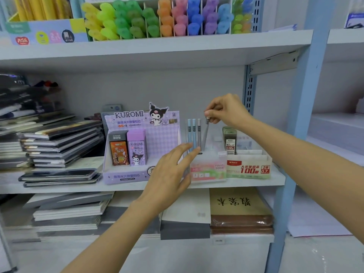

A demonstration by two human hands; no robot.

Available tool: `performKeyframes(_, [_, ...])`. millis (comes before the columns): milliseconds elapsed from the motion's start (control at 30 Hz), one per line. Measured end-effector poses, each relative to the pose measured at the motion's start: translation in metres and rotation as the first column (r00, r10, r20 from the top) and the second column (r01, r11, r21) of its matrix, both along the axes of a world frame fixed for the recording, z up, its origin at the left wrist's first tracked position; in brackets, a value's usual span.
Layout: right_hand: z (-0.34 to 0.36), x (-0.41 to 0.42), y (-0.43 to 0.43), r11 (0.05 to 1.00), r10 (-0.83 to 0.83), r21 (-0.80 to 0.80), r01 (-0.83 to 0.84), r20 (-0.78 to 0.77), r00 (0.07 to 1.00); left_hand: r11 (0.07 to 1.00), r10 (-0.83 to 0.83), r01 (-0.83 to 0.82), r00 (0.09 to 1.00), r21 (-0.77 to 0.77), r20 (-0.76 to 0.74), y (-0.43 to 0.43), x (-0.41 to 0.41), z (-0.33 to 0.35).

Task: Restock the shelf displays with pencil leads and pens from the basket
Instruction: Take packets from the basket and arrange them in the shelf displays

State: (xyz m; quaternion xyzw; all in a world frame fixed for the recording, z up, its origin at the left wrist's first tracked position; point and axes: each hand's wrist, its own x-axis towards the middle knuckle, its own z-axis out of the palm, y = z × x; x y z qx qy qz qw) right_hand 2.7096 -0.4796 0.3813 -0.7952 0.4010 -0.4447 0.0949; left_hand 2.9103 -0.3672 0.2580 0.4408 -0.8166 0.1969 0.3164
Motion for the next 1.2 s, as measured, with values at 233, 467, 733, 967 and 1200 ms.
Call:
performKeyframes(233, [0.018,0.003,-0.01,0.994,0.029,0.11,-0.02,-0.078,0.997,1.0,0.014,-0.014,1.0,0.009,-0.012,0.001,-0.001,-0.002])
performKeyframes(467, [0.012,0.006,-0.015,0.998,0.008,0.065,-0.005,-0.051,0.999,1.0,0.005,-0.005,1.0,0.021,-0.023,0.002,-0.002,-0.002])
performKeyframes(733, [0.012,-0.001,-0.011,1.0,-0.003,-0.023,0.001,-0.083,0.997,1.0,0.004,-0.003,0.999,0.026,-0.033,0.002,0.0,-0.003])
performKeyframes(967, [0.002,0.005,-0.01,0.996,0.021,-0.083,-0.023,-0.03,0.999,1.0,0.012,-0.012,0.999,0.02,-0.037,0.0,0.0,-0.004])
performKeyframes(1200, [0.002,0.001,-0.012,0.998,0.021,-0.061,-0.024,-0.051,0.998,1.0,0.009,-0.008,0.999,0.015,-0.033,-0.002,-0.003,-0.004])
